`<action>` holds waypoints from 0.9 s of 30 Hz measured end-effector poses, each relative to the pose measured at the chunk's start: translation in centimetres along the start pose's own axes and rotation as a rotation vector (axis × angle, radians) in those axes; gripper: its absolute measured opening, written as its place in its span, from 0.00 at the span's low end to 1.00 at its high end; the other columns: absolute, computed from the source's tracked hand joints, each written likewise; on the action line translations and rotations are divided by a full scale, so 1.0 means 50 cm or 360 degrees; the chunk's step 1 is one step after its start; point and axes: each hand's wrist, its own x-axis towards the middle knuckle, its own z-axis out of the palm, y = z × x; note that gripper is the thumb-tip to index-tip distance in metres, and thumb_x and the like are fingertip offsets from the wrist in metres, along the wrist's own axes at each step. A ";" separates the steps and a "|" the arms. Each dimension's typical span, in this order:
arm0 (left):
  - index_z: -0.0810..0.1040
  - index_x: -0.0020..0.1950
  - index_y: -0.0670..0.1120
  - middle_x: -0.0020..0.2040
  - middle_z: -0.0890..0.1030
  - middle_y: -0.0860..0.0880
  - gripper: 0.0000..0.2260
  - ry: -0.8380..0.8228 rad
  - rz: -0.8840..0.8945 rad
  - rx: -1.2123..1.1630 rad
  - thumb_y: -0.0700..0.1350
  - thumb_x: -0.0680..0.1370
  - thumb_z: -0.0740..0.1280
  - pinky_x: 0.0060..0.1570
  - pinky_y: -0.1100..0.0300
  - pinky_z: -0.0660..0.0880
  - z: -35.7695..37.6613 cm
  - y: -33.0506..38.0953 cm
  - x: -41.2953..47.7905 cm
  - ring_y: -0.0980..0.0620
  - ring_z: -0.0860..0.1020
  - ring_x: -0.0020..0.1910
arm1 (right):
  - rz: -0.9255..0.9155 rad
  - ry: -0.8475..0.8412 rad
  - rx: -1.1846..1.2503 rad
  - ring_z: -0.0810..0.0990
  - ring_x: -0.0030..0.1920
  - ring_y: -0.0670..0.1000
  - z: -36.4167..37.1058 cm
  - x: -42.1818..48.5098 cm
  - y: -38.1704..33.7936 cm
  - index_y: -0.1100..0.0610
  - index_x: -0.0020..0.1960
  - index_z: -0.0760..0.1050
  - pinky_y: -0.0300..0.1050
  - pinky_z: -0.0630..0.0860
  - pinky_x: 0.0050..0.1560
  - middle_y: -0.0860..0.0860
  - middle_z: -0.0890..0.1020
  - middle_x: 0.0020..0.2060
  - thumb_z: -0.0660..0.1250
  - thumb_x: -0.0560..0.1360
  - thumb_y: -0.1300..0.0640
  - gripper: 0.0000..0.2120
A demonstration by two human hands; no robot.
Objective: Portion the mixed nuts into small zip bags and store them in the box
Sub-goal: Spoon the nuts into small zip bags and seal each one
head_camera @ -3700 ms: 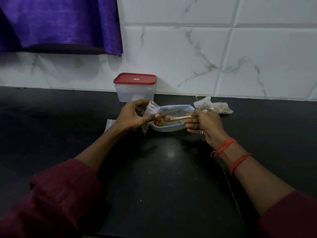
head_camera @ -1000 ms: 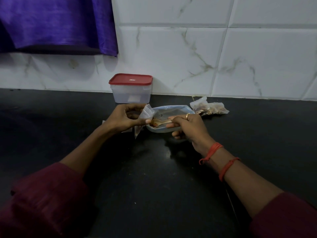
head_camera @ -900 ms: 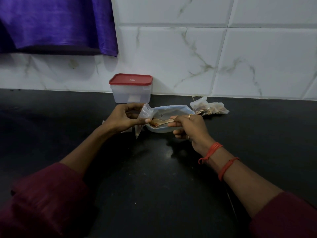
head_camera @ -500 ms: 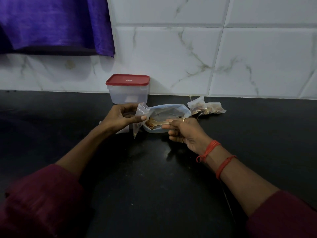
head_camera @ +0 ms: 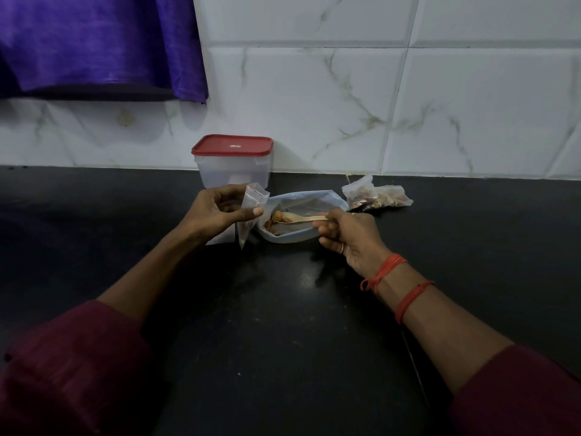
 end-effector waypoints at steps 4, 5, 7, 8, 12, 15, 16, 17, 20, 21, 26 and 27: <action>0.76 0.56 0.59 0.53 0.80 0.60 0.18 0.0012 0.0021 0.0043 0.44 0.71 0.75 0.47 0.70 0.72 -0.003 -0.002 0.002 0.66 0.78 0.50 | -0.0025 0.0034 0.0040 0.79 0.24 0.43 -0.014 0.004 -0.008 0.64 0.50 0.78 0.37 0.76 0.23 0.53 0.84 0.29 0.64 0.80 0.63 0.05; 0.76 0.57 0.59 0.53 0.79 0.61 0.18 -0.0001 0.0026 0.0064 0.44 0.71 0.75 0.45 0.71 0.73 -0.002 -0.002 0.001 0.67 0.79 0.48 | -0.0036 0.0043 0.0058 0.79 0.24 0.43 -0.016 0.003 -0.011 0.64 0.48 0.78 0.37 0.77 0.23 0.54 0.84 0.30 0.64 0.79 0.63 0.05; 0.75 0.57 0.59 0.52 0.79 0.62 0.19 -0.0040 0.0066 0.0123 0.44 0.71 0.75 0.41 0.74 0.74 0.001 0.001 -0.004 0.72 0.78 0.46 | -0.0074 0.0060 0.0118 0.79 0.24 0.43 -0.017 0.002 -0.018 0.64 0.47 0.79 0.37 0.77 0.24 0.55 0.84 0.31 0.64 0.79 0.63 0.06; 0.75 0.57 0.59 0.51 0.78 0.62 0.19 -0.0055 0.0090 0.0150 0.44 0.71 0.76 0.40 0.75 0.74 0.004 0.001 -0.005 0.73 0.78 0.45 | -0.0099 0.0059 0.0148 0.79 0.24 0.43 -0.016 0.001 -0.021 0.64 0.48 0.80 0.37 0.76 0.24 0.54 0.84 0.32 0.64 0.79 0.63 0.06; 0.76 0.64 0.54 0.54 0.79 0.62 0.25 -0.0088 0.0148 0.0227 0.47 0.69 0.77 0.43 0.74 0.75 0.009 0.004 -0.008 0.65 0.79 0.51 | -0.0269 -0.0054 0.0126 0.79 0.25 0.43 -0.001 -0.013 -0.025 0.60 0.48 0.82 0.37 0.76 0.25 0.52 0.85 0.34 0.63 0.80 0.61 0.09; 0.76 0.64 0.54 0.54 0.80 0.60 0.26 -0.0090 0.0209 0.0219 0.50 0.67 0.77 0.44 0.73 0.75 0.010 0.006 -0.009 0.65 0.79 0.51 | -0.0460 -0.0227 -0.0089 0.81 0.27 0.47 0.013 -0.029 -0.018 0.58 0.52 0.83 0.38 0.77 0.27 0.54 0.86 0.39 0.63 0.81 0.61 0.09; 0.77 0.64 0.53 0.54 0.80 0.60 0.26 -0.0081 0.0222 0.0221 0.50 0.67 0.77 0.44 0.74 0.75 0.011 0.006 -0.009 0.65 0.79 0.51 | -0.0547 -0.0285 -0.0246 0.82 0.28 0.49 0.015 -0.032 -0.015 0.57 0.54 0.83 0.39 0.78 0.28 0.54 0.87 0.41 0.63 0.81 0.61 0.10; 0.76 0.65 0.53 0.54 0.79 0.61 0.26 -0.0068 0.0230 0.0229 0.50 0.68 0.77 0.43 0.75 0.75 0.011 0.006 -0.009 0.64 0.78 0.51 | -0.0628 -0.0348 -0.0408 0.84 0.30 0.50 0.017 -0.035 -0.012 0.55 0.56 0.83 0.40 0.79 0.29 0.54 0.87 0.44 0.64 0.81 0.61 0.10; 0.76 0.66 0.51 0.54 0.79 0.61 0.26 -0.0037 0.0223 0.0246 0.48 0.68 0.77 0.43 0.76 0.74 0.010 0.003 -0.006 0.64 0.78 0.51 | -0.0748 -0.0487 -0.0624 0.86 0.35 0.52 0.020 -0.035 -0.007 0.52 0.58 0.82 0.40 0.80 0.32 0.52 0.87 0.49 0.66 0.80 0.62 0.11; 0.76 0.65 0.51 0.53 0.78 0.62 0.25 -0.0031 0.0218 0.0245 0.48 0.69 0.77 0.43 0.76 0.74 0.010 0.003 -0.005 0.65 0.78 0.50 | -0.0748 -0.0497 -0.0615 0.86 0.35 0.52 0.020 -0.035 -0.006 0.51 0.59 0.82 0.39 0.80 0.32 0.52 0.87 0.50 0.66 0.80 0.62 0.11; 0.77 0.65 0.52 0.55 0.79 0.60 0.26 -0.0036 0.0206 0.0223 0.49 0.68 0.77 0.43 0.75 0.75 0.009 -0.001 -0.003 0.63 0.78 0.52 | -0.0680 -0.0430 -0.0429 0.84 0.31 0.50 0.013 -0.028 -0.006 0.52 0.58 0.82 0.38 0.78 0.30 0.53 0.87 0.47 0.64 0.82 0.60 0.10; 0.77 0.65 0.53 0.55 0.80 0.60 0.25 -0.0038 0.0205 0.0220 0.48 0.69 0.77 0.43 0.75 0.75 0.009 -0.003 -0.002 0.62 0.78 0.53 | -0.0683 -0.0414 -0.0400 0.83 0.30 0.50 0.012 -0.026 -0.006 0.52 0.57 0.82 0.38 0.78 0.29 0.53 0.87 0.46 0.64 0.82 0.59 0.09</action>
